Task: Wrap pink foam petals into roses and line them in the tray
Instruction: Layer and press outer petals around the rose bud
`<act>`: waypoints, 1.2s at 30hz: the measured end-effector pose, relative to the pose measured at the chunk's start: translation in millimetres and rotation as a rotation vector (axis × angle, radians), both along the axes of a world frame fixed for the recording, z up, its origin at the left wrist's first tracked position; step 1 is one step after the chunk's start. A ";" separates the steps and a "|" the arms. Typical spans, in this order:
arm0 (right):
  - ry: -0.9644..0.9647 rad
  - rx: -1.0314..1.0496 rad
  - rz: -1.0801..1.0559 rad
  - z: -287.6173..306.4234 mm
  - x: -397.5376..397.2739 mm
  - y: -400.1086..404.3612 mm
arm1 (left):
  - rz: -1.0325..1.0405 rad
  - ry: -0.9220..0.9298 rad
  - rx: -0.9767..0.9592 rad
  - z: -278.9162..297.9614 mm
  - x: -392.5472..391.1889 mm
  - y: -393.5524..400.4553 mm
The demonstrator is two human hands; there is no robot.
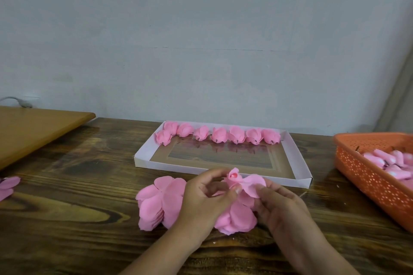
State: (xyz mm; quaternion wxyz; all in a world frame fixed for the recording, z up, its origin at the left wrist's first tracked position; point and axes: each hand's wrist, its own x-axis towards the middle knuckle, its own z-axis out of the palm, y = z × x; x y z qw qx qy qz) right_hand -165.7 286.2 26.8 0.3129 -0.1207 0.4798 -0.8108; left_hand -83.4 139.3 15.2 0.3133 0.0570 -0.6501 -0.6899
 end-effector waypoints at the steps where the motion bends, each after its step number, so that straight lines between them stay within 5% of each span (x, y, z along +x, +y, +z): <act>1: 0.007 0.001 -0.020 0.7 1.0 0.3 | 0.008 -0.006 -0.038 -1.0 0.3 0.2; 19: 0.523 0.081 -0.178 -0.7 19.9 -7.5 | 0.022 -0.070 -0.177 -7.4 -2.3 4.7; 36: 0.214 -0.029 -0.018 -2.6 8.1 -5.5 | 0.003 -0.024 -0.212 -1.5 5.1 7.0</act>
